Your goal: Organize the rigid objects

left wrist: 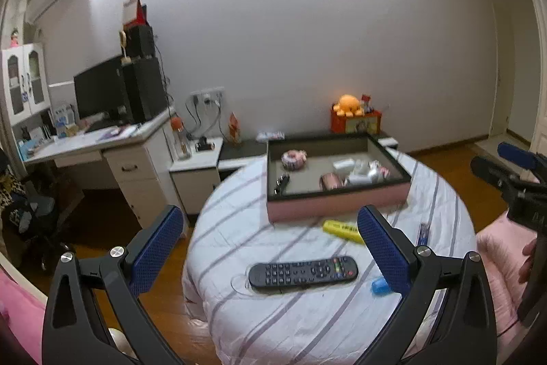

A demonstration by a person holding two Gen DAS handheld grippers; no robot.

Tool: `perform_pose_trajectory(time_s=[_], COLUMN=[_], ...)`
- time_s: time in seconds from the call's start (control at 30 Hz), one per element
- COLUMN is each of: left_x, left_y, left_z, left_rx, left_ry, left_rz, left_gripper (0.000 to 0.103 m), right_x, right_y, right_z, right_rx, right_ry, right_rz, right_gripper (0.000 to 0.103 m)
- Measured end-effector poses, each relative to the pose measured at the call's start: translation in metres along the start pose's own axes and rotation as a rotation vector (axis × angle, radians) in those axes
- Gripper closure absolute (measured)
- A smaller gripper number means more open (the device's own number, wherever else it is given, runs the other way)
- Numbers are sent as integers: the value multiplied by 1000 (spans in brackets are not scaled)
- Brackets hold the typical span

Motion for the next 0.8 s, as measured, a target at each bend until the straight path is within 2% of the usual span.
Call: perform_pose_trajectory(time_s=[0.13,0.33,0.47,0.8], left_x=[21,50,64,92], left_y=[2,1,-3,-9], left_z=[-30,-71,-88,-118], left_rx=[9,0,-23,-36], left_ry=[99,235,292,402], left_rz=[-7,-14,-36,-35], left_gripper=[0,0,0,0], right_x=[12,34,51,77], right_y=[-14,-19,-19,-37], right_z=[-21,-73,-105,-133], right_rx=[18,24,38,117], right_ry=[55,209,307,404], right_rz=[-23,-11,-12,-41], right_gripper=[13,13,13,13])
Point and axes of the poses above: each gripper's, at about its wrist camera, not at the fingertips, and x roughly the way its jaws point, y to its left, z to its top, the point moved 1 cm from there along x, roughly the way its jaws point, and after that the axes turned 14 degrees about -y, right-handed, at the moved point
